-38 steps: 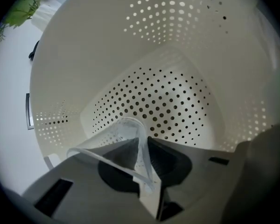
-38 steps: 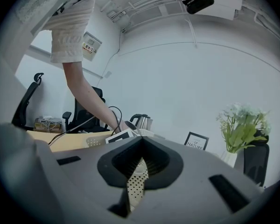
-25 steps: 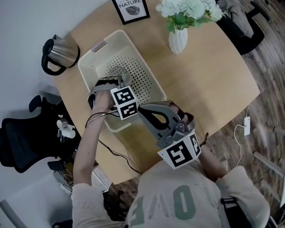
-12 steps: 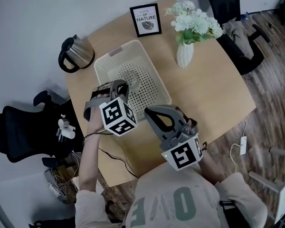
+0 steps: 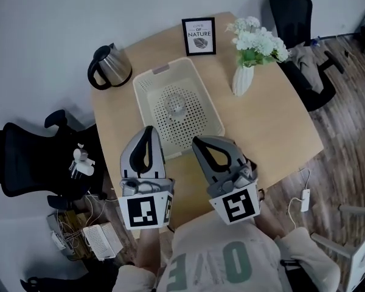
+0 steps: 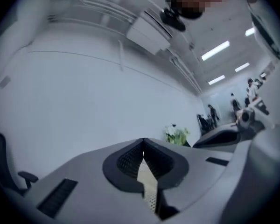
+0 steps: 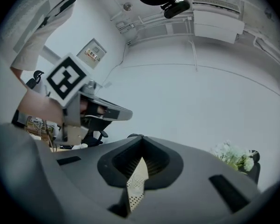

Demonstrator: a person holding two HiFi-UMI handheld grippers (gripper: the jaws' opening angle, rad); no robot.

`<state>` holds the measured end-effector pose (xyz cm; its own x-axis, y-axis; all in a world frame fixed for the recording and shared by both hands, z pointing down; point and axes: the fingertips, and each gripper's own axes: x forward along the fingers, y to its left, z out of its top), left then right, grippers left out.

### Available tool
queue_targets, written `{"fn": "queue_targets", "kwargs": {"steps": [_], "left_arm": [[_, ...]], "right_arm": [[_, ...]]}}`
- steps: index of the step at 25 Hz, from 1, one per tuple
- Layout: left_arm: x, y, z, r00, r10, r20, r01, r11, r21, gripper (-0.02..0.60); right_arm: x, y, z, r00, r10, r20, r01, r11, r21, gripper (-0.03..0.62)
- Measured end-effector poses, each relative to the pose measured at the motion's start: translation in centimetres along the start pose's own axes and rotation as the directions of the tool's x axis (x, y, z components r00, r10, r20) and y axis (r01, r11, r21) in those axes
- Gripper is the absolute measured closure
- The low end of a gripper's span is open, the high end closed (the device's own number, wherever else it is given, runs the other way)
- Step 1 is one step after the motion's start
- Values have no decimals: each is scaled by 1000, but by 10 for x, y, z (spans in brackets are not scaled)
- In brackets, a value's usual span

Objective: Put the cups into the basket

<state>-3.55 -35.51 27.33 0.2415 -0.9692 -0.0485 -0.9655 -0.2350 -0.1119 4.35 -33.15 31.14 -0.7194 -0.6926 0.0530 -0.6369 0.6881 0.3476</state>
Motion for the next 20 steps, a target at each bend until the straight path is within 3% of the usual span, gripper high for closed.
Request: {"fn": "queue_targets", "kwargs": {"steps": [2,4,9,20], "left_arm": [[-21,-7,1,995,69,71,-66,997,-45,572],[-31,-17,0,992,97,86,-95,995,-28,572],[-34,-31,5,994,66,91,-70,997,43,572],[-35,-31,-3,996,73,59,-75,997,25,572]], "right_arm": [[-1,2,4,1000,-9,8,8,1000,16,595],[-1,5,7,1000,0,5,0,1000,26,595],[0,10,8,1000,6,-9,-6,1000,8,597],[-4,8,13,1000,6,0,-6,1000,8,597]]}}
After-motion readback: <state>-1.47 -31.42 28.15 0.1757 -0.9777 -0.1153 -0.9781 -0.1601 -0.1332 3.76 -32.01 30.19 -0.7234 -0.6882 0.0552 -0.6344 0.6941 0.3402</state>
